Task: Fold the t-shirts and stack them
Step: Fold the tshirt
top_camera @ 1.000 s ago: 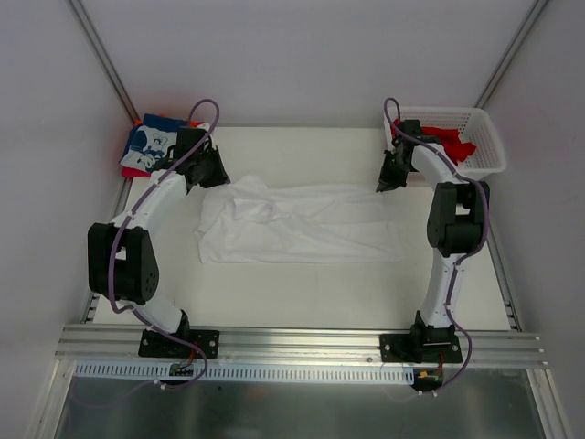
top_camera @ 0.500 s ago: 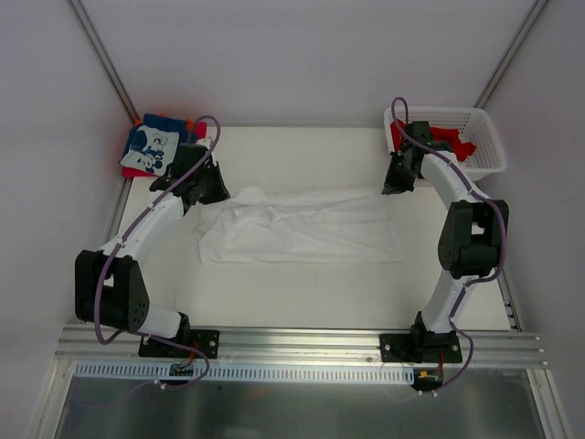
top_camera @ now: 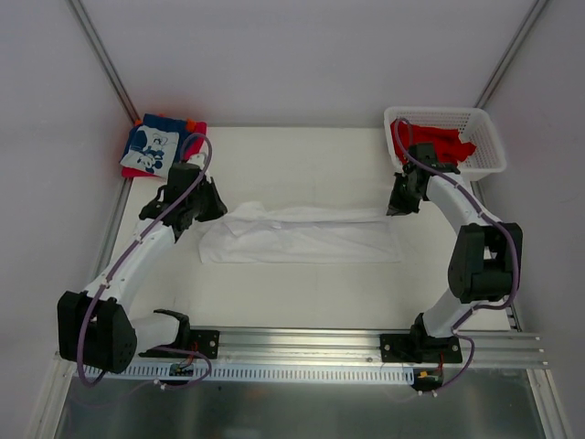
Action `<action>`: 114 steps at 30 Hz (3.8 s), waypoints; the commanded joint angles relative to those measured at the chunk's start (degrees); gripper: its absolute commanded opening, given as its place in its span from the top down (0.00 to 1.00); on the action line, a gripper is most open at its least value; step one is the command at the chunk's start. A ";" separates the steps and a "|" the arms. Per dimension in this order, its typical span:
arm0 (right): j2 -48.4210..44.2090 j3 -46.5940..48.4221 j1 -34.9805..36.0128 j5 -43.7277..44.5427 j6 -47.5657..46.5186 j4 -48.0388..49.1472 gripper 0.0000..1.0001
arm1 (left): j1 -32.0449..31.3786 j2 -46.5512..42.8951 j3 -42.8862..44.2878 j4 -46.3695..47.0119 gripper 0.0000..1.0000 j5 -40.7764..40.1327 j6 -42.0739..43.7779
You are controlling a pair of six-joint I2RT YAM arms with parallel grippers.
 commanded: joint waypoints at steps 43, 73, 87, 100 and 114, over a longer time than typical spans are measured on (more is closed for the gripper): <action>-11.46 -21.53 0.57 3.74 1.33 6.25 1.00 | -5.79 -19.75 -27.03 3.77 1.00 0.59 -9.40; -29.91 -19.78 1.97 11.30 4.93 -4.47 0.01 | -17.39 -29.67 -25.12 0.27 0.01 -11.19 -13.88; -16.74 -12.92 4.70 -0.30 3.52 2.46 0.00 | -18.89 -28.73 -21.68 -5.45 0.01 -23.57 -17.04; -18.74 -18.80 8.92 0.40 4.40 5.72 0.00 | -18.97 -17.47 -25.81 2.44 0.04 -30.18 -23.55; -36.15 -26.72 10.15 4.36 4.31 -0.69 0.00 | -18.89 -10.88 -25.82 7.56 0.13 -37.55 -21.79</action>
